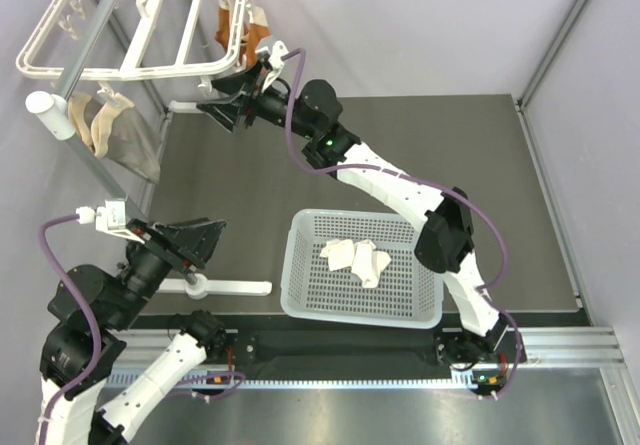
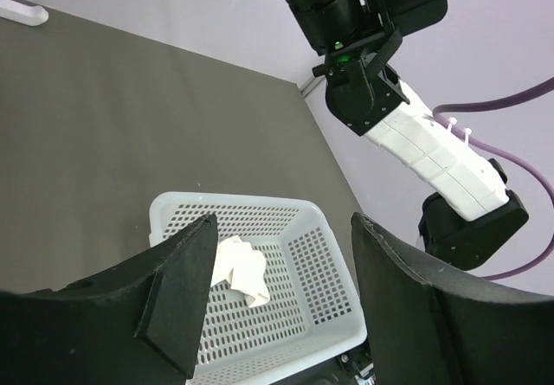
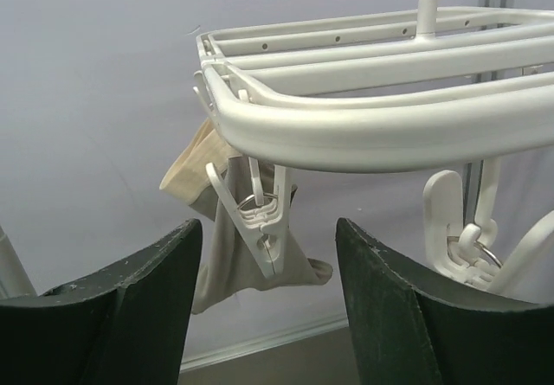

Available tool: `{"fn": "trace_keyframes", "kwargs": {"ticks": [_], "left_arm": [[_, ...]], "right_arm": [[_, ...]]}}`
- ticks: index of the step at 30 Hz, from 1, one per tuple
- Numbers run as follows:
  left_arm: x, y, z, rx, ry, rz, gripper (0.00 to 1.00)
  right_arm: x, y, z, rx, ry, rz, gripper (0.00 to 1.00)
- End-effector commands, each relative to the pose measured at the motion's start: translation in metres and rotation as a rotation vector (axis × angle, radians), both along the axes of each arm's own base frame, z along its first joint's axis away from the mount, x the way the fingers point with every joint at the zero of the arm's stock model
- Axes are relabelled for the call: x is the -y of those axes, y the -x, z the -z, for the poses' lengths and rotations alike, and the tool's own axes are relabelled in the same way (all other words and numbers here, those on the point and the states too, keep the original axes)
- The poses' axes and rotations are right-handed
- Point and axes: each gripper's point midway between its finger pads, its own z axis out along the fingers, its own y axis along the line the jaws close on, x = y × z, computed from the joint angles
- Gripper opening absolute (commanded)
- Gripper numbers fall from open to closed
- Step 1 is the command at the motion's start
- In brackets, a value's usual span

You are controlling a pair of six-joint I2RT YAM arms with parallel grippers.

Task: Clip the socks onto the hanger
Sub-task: Open the clamp at the hanger.

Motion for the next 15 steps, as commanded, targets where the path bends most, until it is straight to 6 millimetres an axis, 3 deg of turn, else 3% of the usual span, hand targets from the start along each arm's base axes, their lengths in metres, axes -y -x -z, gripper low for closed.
{"fn": "trace_keyframes", "kwargs": {"ticks": [1, 8, 15], "left_arm": [[-0.003, 0.0, -0.011, 0.028, -0.008, -0.013, 0.68], [-0.002, 0.0, -0.017, 0.039, -0.009, -0.006, 0.68], [0.0, 0.0, -0.026, 0.057, 0.003, 0.003, 0.67]], "right_arm": [[-0.002, 0.016, -0.026, 0.045, -0.063, -0.026, 0.63], [-0.003, 0.019, -0.031, 0.054, -0.073, -0.035, 0.57], [-0.003, 0.031, -0.034, 0.058, -0.066, -0.064, 0.36]]}}
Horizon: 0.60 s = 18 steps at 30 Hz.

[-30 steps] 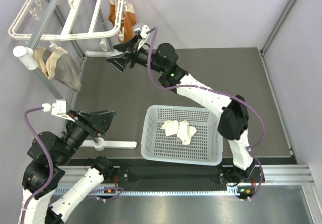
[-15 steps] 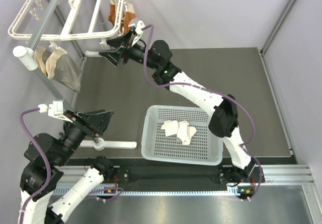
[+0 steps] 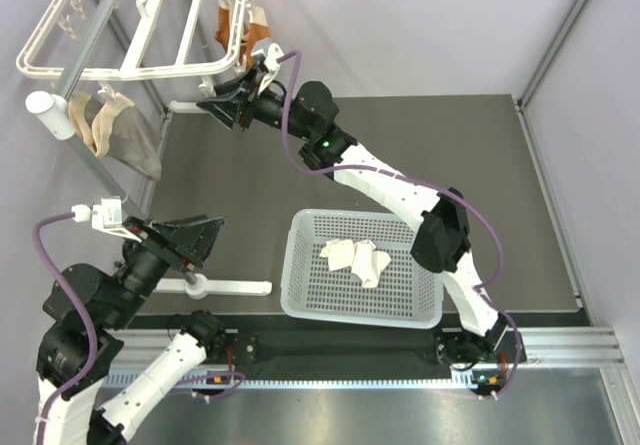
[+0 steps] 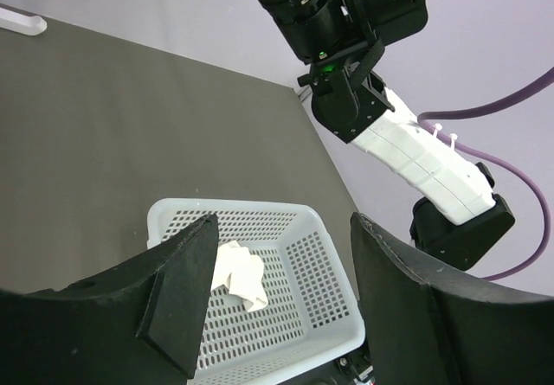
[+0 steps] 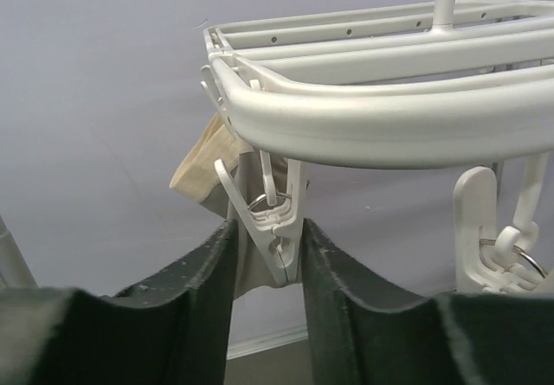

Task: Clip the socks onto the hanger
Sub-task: Open the clamp at the hanger.

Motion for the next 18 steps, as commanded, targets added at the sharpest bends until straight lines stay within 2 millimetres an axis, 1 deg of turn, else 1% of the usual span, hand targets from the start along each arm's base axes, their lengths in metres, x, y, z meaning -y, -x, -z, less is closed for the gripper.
{"fn": "trace_keyframes", "kwargs": {"ticks": [1, 2, 3, 4, 5, 6, 7, 8, 9, 10, 11, 12, 13, 14, 15, 16, 17, 18], "left_arm": [[0.001, -0.001, -0.018, 0.042, 0.003, 0.002, 0.67], [0.001, -0.002, -0.018, 0.042, 0.003, 0.001, 0.67], [0.001, -0.003, -0.019, 0.041, 0.001, 0.001, 0.67], [0.002, -0.002, -0.022, 0.048, 0.005, 0.002, 0.66], [0.003, -0.003, -0.023, 0.049, 0.005, 0.005, 0.67], [0.003, -0.004, -0.025, 0.054, 0.006, 0.007, 0.67], [0.005, -0.004, -0.03, 0.069, 0.013, 0.014, 0.67], [0.006, -0.005, -0.033, 0.078, 0.014, 0.015, 0.67], [0.008, -0.007, -0.037, 0.083, 0.017, 0.021, 0.67], [0.011, -0.008, -0.044, 0.105, 0.025, 0.031, 0.67], [0.016, -0.014, -0.046, 0.105, 0.022, 0.035, 0.67], [0.018, -0.016, -0.051, 0.117, 0.03, 0.043, 0.67], [0.022, -0.018, -0.054, 0.125, 0.031, 0.055, 0.67], [0.026, -0.024, -0.063, 0.147, 0.042, 0.054, 0.67], [0.028, -0.027, -0.067, 0.157, 0.043, 0.052, 0.67], [0.028, -0.031, -0.072, 0.173, 0.042, 0.042, 0.67], [0.027, -0.039, -0.08, 0.186, 0.052, 0.017, 0.68], [0.026, -0.042, -0.086, 0.202, 0.06, -0.001, 0.68]], "right_arm": [[0.005, 0.028, -0.039, 0.062, -0.07, -0.046, 0.33], [0.004, 0.029, -0.038, 0.058, -0.064, -0.048, 0.29], [0.006, 0.032, -0.041, 0.058, -0.065, -0.051, 0.22], [0.005, 0.032, -0.036, 0.048, -0.049, -0.05, 0.2], [0.011, 0.034, -0.042, 0.05, -0.053, -0.046, 0.18], [0.013, 0.033, -0.042, 0.043, -0.05, -0.033, 0.15], [0.012, 0.031, -0.031, 0.025, -0.023, -0.027, 0.13], [0.02, 0.036, -0.041, 0.032, -0.028, -0.022, 0.11], [0.021, 0.036, -0.039, 0.019, -0.017, -0.014, 0.06], [0.021, 0.035, -0.031, -0.005, 0.018, -0.01, 0.03], [0.027, 0.038, -0.038, -0.005, 0.021, -0.005, 0.0], [0.03, 0.039, -0.039, -0.013, 0.03, 0.003, 0.0], [0.031, 0.038, -0.031, -0.035, 0.068, 0.01, 0.0], [0.037, 0.042, -0.038, -0.034, 0.072, 0.014, 0.0], [0.041, 0.043, -0.04, -0.039, 0.083, 0.021, 0.0], [0.042, 0.044, -0.034, -0.054, 0.117, 0.024, 0.0], [0.048, 0.048, -0.041, -0.05, 0.12, 0.025, 0.0], [0.05, 0.05, -0.042, -0.052, 0.133, 0.025, 0.0]]}}
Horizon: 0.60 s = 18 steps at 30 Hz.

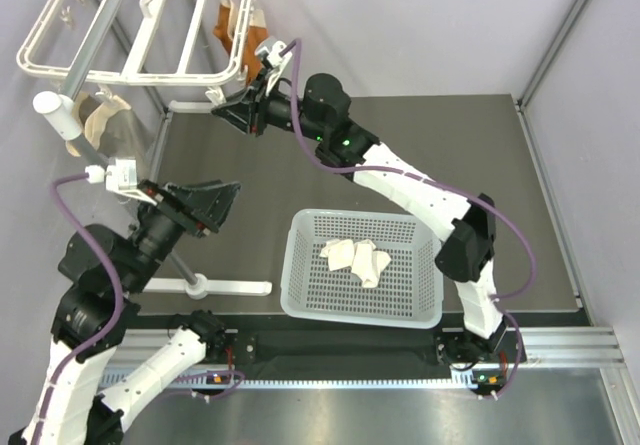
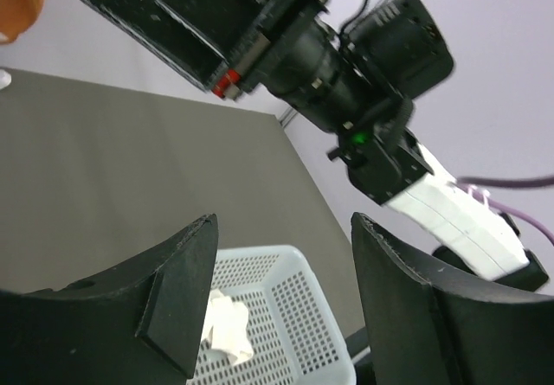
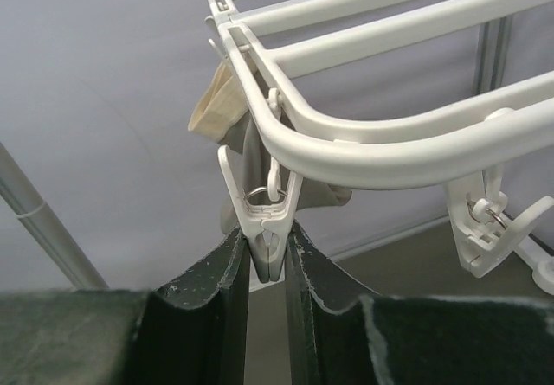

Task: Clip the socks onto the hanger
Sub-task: Open the clamp at the hanger.

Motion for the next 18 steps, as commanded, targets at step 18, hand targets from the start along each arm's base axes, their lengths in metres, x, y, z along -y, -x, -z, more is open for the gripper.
{"fn": "trace_keyframes", "kwargs": {"ticks": [18], "left_arm": [[-0.008, -0.06, -0.114, 0.219, 0.21, -0.212, 0.77]], "right_arm": [[0.047, 0.051, -0.056, 0.092, 0.074, -0.033, 0.0]]}}
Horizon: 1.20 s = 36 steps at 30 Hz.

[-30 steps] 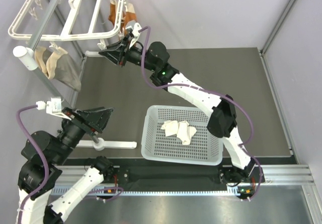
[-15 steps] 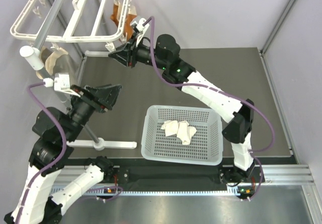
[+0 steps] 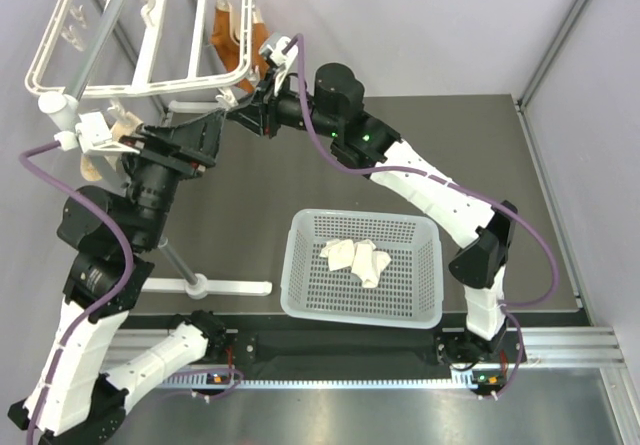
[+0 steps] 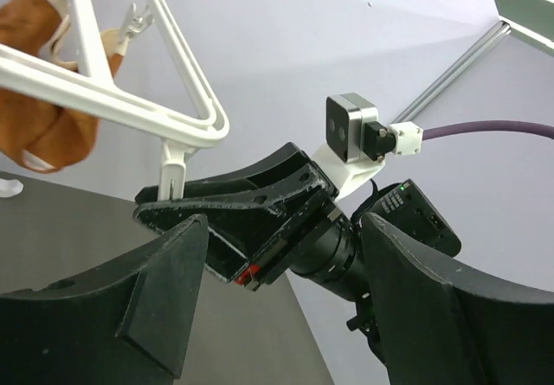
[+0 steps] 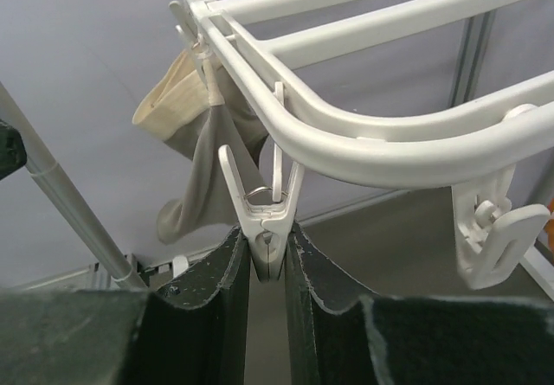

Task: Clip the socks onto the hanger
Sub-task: Open the clamp at the hanger.

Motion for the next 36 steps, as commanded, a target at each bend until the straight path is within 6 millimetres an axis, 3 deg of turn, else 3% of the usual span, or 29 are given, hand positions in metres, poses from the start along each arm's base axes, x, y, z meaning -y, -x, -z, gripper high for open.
{"fn": "trace_keyframes", "kwargs": {"ticks": [1, 7, 14, 18, 19, 25, 30, 36], "left_arm": [[0.007, -0.004, -0.023, 0.067, 0.016, 0.019, 0.76], [0.004, -0.018, -0.004, -0.101, 0.09, -0.015, 0.71], [-0.01, -0.021, 0.01, -0.206, 0.177, -0.086, 0.66], [-0.001, -0.02, 0.005, -0.166, 0.111, -0.046, 0.66], [0.004, -0.017, -0.005, -0.123, 0.103, -0.013, 0.66], [0.015, -0.006, -0.015, -0.038, 0.022, 0.058, 0.69], [0.009, 0.002, -0.018, 0.0, 0.025, 0.055, 0.71], [0.013, -0.001, -0.017, -0.009, 0.036, 0.066, 0.71]], "right_arm": [[0.016, 0.036, -0.046, 0.041, -0.06, -0.079, 0.0], [0.025, 0.051, -0.047, 0.024, -0.052, -0.118, 0.0], [0.027, 0.037, -0.037, 0.121, -0.022, -0.045, 0.0], [0.027, 0.036, -0.041, 0.133, 0.009, -0.05, 0.0], [0.026, 0.038, -0.042, 0.121, 0.01, -0.061, 0.0], [0.035, 0.068, -0.054, -0.145, -0.054, -0.256, 0.0], [0.044, 0.079, -0.065, -0.333, -0.117, -0.401, 0.0], [0.048, 0.091, -0.075, -0.488, -0.189, -0.552, 0.0]]}}
